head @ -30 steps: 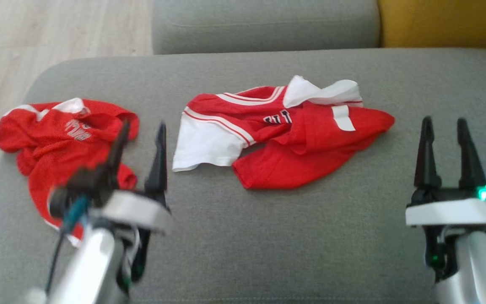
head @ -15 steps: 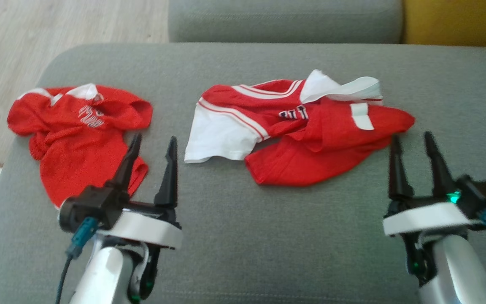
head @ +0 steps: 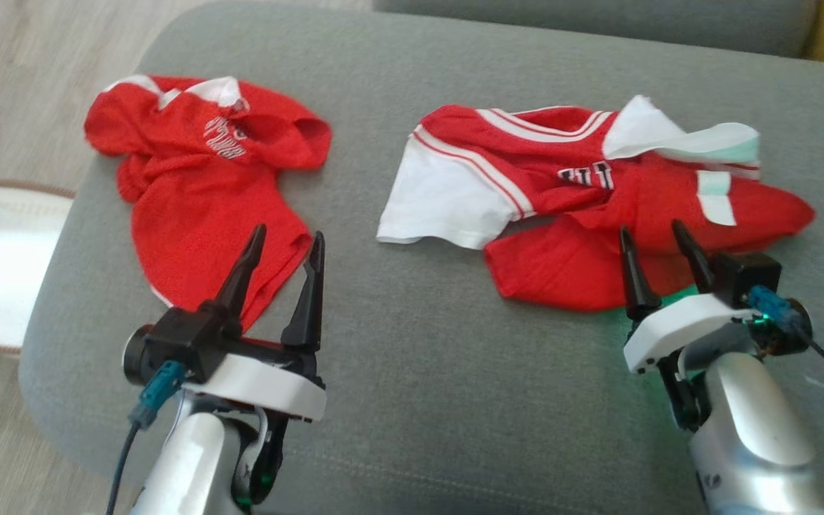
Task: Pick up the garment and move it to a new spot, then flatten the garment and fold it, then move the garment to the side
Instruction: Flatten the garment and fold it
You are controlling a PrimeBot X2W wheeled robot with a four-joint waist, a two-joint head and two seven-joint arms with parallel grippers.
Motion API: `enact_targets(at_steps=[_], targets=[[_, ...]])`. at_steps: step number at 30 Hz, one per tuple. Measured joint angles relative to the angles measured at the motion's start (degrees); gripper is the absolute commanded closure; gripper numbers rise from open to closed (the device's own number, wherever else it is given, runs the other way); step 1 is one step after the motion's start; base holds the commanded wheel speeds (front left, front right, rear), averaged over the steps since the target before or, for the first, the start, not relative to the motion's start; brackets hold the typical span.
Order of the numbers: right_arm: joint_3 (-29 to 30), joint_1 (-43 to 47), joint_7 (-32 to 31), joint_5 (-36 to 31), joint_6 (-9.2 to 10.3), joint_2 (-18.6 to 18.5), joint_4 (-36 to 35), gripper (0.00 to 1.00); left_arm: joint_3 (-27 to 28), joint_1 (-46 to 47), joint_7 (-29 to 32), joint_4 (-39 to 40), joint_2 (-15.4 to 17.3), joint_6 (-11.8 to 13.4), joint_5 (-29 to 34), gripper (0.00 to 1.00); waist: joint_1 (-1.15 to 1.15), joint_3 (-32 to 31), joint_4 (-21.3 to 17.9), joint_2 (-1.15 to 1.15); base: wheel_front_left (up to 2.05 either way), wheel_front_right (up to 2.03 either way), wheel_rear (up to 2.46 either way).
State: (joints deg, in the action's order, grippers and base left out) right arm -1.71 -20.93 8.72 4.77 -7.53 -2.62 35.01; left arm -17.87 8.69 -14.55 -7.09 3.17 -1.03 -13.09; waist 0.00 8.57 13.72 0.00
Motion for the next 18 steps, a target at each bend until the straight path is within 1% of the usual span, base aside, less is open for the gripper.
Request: enact_targets(at_steps=[4, 7, 8, 9, 13, 18], targets=[[2.3, -1.9, 0.1, -2.0, 0.00, 0.0, 3.7, 0.00, 0.2, 0.0, 0.0, -0.1, -0.1, -0.1, 0.0, 0.00, 0.00, 1.2, 1.4, 0.00, 0.00, 0.00, 0.00], [2.3, -3.4, 0.7, -2.4, 0.00, -0.1, 6.3, 0.00, 0.5, 0.0, 0.0, -0.3, -0.2, -0.1, 0.5, 0.00, 0.00, 1.7, 1.2, 0.00, 0.00, 0.00, 0.00], [2.2, -3.7, 0.9, -2.4, 0.00, -0.1, 6.7, 0.83, 0.6, 0.0, 0.0, -0.3, -0.2, 0.0, 0.4, 0.00, 0.00, 1.7, 1.0, 0.00, 0.00, 0.00, 0.00], [2.1, -3.9, 1.2, -2.5, 0.00, -0.1, 7.1, 1.00, 0.6, 0.0, 0.0, -0.3, -0.2, 0.0, 0.4, 0.00, 0.00, 1.8, 0.7, 0.00, 0.00, 0.00, 0.00], [1.7, -4.8, 2.7, -3.2, 0.00, -0.1, 8.1, 1.00, 0.5, 0.0, 0.0, -0.3, -0.3, 0.0, 0.4, 0.00, 0.00, 1.8, -0.9, 0.00, 0.00, 0.00, 0.00], [2.1, -4.9, 4.5, -2.7, 0.00, -0.1, 7.4, 1.00, 1.5, 0.0, 0.0, -0.3, -0.4, 0.0, 0.4, 0.00, 0.00, 1.3, -3.4, 0.00, 0.00, 0.00, 0.00]])
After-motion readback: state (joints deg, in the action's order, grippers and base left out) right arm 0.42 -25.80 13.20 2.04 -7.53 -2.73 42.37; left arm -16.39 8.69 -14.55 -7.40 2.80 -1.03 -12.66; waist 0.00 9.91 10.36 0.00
